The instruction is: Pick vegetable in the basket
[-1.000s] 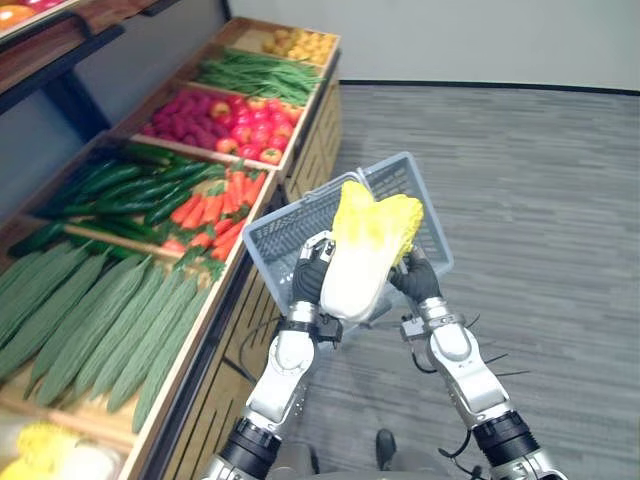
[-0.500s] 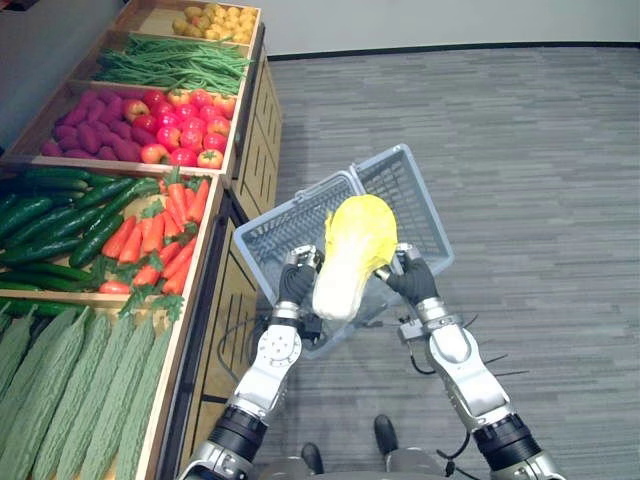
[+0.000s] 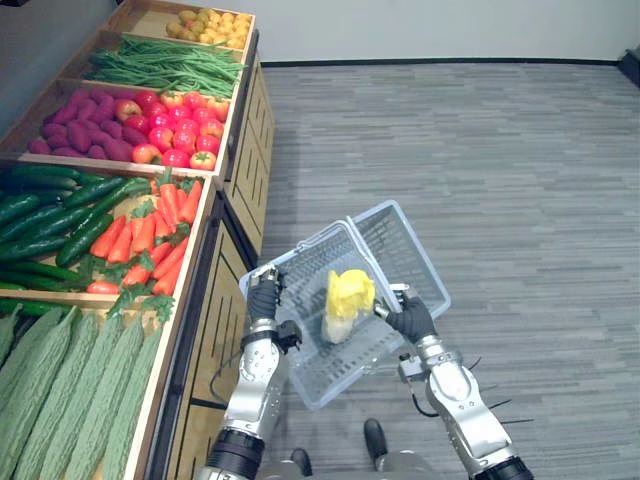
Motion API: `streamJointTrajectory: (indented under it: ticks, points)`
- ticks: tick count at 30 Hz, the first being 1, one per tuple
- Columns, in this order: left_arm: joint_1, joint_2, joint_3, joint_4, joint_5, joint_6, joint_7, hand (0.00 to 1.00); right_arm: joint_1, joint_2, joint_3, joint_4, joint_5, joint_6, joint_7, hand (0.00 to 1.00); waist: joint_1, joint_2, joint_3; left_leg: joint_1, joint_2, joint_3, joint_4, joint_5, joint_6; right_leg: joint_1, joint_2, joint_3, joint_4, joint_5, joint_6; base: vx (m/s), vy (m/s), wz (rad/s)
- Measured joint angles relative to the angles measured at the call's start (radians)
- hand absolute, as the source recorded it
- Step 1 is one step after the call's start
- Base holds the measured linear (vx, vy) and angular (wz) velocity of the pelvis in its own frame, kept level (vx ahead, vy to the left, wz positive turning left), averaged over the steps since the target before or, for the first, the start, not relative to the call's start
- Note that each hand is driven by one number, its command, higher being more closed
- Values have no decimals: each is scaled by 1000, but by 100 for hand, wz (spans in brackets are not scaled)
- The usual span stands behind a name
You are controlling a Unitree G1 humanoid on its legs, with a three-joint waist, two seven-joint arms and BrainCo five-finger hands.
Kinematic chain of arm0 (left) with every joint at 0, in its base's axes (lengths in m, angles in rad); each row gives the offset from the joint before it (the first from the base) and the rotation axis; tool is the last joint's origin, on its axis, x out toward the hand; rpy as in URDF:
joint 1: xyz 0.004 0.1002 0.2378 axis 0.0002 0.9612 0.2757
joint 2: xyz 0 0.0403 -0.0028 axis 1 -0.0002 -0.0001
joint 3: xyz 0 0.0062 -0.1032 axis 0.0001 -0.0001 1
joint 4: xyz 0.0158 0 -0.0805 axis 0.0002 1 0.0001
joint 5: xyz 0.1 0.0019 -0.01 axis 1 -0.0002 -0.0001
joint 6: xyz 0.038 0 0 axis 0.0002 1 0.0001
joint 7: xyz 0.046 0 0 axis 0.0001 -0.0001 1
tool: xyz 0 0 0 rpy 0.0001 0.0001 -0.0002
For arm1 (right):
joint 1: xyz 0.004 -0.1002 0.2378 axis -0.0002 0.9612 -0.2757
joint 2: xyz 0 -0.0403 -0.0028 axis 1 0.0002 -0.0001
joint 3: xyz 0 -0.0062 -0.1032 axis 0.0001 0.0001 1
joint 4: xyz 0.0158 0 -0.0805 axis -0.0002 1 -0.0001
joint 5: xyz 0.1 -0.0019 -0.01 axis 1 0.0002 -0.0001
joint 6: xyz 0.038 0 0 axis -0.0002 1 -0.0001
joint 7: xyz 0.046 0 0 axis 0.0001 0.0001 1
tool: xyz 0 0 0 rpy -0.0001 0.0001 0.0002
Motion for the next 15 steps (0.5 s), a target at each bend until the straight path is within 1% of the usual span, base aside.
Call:
streamJointTrajectory:
  ticks: [1,2,5,7,11,14,15]
  points:
    - [-2,0,1,8,-2,-1,0,100,3,2,0,0,5,0,2,100,0,-2,-1,0,0,0,0,0,0,0,0,0,0,0,0,0,0,0]
    - [-6,0,1,21,2,0,-1,0,8,4,1,0,10,0,12,100,0,-5,-3,-1,0,0,0,0,0,0,0,0,0,0,0,0,0,0]
    - [-7,-1,1,66,48,8,-10,0,11,5,7,2,14,1,30,100,0,-15,-9,-2,-1,0,0,0,0,-1,-2,0,-2,1,3,0,0,0]
    - [-5,1,-1,76,79,20,-36,0,13,7,6,2,14,1,32,100,0,-21,-13,-5,-2,1,0,0,0,-1,-4,0,-8,3,5,0,0,0]
    - [5,8,-32,72,97,31,-92,0,13,16,-10,2,14,1,30,100,1,-22,-13,-5,-2,-3,0,0,0,0,-5,-7,-9,3,6,-2,-1,1]
    - [38,22,-78,10,126,44,-158,0,18,28,-49,2,13,1,24,100,1,-21,-14,-5,-2,-12,0,1,1,4,-5,-18,-9,3,6,-9,-2,8]
    - [50,23,-89,-12,127,44,-168,0,20,29,-60,2,13,1,23,100,1,-21,-14,-5,-2,-14,0,1,1,5,-5,-19,-9,3,6,-7,1,9]
